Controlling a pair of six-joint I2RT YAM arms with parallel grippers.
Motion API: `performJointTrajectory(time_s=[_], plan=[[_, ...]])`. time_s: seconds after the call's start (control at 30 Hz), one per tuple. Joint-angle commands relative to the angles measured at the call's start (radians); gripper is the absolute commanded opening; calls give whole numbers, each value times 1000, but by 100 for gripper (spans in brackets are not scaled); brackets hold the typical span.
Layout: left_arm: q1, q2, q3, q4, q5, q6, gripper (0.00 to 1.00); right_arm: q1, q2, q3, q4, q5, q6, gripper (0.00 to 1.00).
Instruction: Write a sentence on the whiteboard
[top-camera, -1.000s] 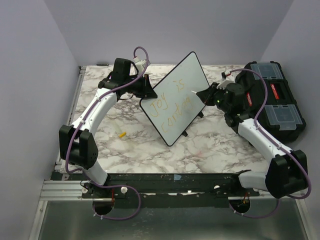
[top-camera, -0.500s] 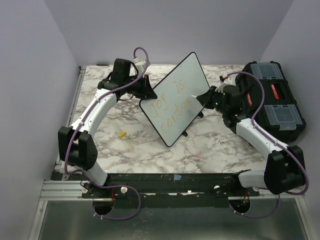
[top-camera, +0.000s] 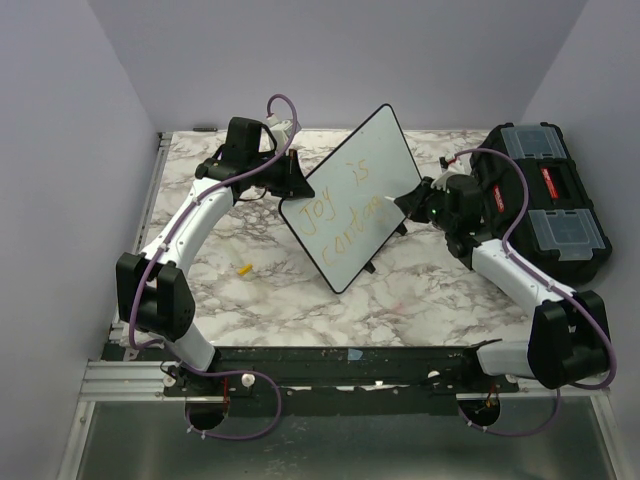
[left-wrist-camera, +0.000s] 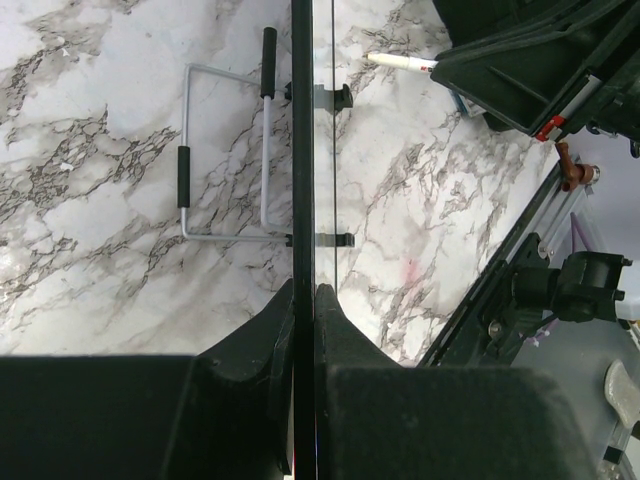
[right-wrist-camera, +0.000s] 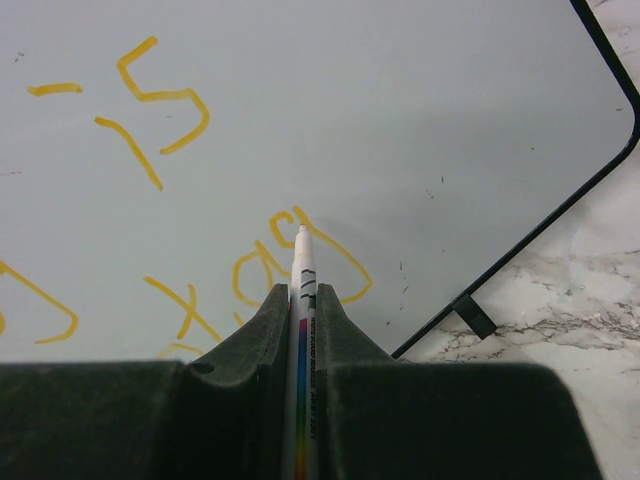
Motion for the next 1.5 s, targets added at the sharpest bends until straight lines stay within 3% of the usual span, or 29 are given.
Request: performJointTrajectory(time_s=[0.0, 0.3, 1.0, 1.47], plan=[[-28, -9, -31, -35, -16, 65, 0, -6, 6, -2, 18, -14, -5, 1], [-29, -7, -27, -38, -11, 62, 0, -6, 45, 9, 60, -82, 17, 1], [-31, -4, -23, -41, -14, 67, 0, -8, 152, 108, 74, 1, 40, 1], [-31, 7, -11, -50, -11, 67, 0, -8, 169, -7, 116, -20, 62, 1]])
